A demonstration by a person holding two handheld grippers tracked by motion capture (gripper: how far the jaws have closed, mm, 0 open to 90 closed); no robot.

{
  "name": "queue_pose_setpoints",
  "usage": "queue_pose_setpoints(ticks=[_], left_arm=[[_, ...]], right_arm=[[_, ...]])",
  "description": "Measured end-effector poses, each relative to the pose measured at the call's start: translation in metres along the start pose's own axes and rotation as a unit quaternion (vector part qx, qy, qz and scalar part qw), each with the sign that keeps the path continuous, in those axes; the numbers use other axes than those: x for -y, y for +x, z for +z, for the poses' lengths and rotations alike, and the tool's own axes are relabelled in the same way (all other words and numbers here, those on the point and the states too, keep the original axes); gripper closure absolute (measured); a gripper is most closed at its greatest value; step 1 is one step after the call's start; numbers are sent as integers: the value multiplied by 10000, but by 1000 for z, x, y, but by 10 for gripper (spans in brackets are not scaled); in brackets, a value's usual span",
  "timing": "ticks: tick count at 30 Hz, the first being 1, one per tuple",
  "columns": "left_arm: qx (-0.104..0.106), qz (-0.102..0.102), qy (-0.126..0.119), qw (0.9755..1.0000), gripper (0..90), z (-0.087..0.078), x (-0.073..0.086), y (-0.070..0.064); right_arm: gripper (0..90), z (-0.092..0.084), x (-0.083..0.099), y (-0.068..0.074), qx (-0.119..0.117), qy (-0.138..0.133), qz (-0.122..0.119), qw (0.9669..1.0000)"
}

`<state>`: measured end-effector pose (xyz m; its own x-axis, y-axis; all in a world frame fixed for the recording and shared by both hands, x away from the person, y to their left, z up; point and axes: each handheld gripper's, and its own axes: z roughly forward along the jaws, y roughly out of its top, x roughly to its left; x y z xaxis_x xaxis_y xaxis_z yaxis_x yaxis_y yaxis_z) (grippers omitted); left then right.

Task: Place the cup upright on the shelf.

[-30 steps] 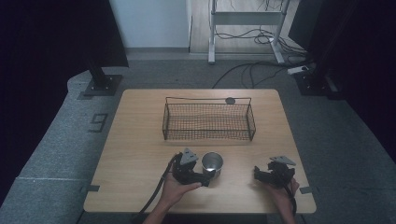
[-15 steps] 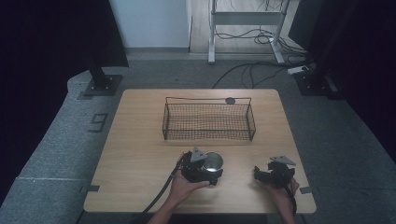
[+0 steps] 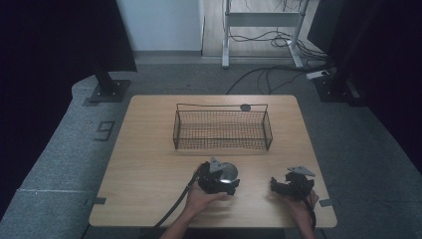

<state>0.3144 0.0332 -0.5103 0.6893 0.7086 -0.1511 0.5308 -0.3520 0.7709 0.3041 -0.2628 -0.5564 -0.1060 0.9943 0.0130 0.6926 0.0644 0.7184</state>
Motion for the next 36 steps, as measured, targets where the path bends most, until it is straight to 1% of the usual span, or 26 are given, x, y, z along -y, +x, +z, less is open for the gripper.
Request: queue_pose_setpoints(ticks=[3, 10, 11, 15, 20, 25, 29, 30, 31, 36], left_arm=[[32, 24, -22, 10000, 118, 1, 0, 1], [-27, 114, -91, 9999, 132, 0, 1, 0], [-54, 127, -132, 9998, 136, -2, 2, -1], [28, 101, -157, 9998, 146, -5, 1, 1], [41, 137, -168, 9998, 147, -8, 2, 0], [92, 131, -277, 9995, 147, -17, -1, 1], [56, 130, -325, 9994, 147, -25, -6, 4], [56, 130, -325, 9994, 147, -25, -6, 4], [45, 107, -325, 9994, 147, -29, -8, 6], [8, 112, -339, 9994, 147, -35, -13, 11]], right_arm=[[14, 0, 0, 0, 0, 0, 0, 10000], [15, 0, 0, 0, 0, 0, 0, 10000], [14, 0, 0, 0, 0, 1, 1, 10000], [14, 0, 0, 0, 1, 1, 2, 10000], [15, 0, 0, 0, 0, 2, 2, 10000], [14, 0, 0, 0, 1, 2, 1, 10000], [14, 0, 0, 0, 0, 2, 0, 10000], [14, 0, 0, 0, 0, 2, 0, 10000], [14, 0, 0, 0, -1, 2, 1, 10000], [14, 0, 0, 0, 1, 1, 1, 10000]])
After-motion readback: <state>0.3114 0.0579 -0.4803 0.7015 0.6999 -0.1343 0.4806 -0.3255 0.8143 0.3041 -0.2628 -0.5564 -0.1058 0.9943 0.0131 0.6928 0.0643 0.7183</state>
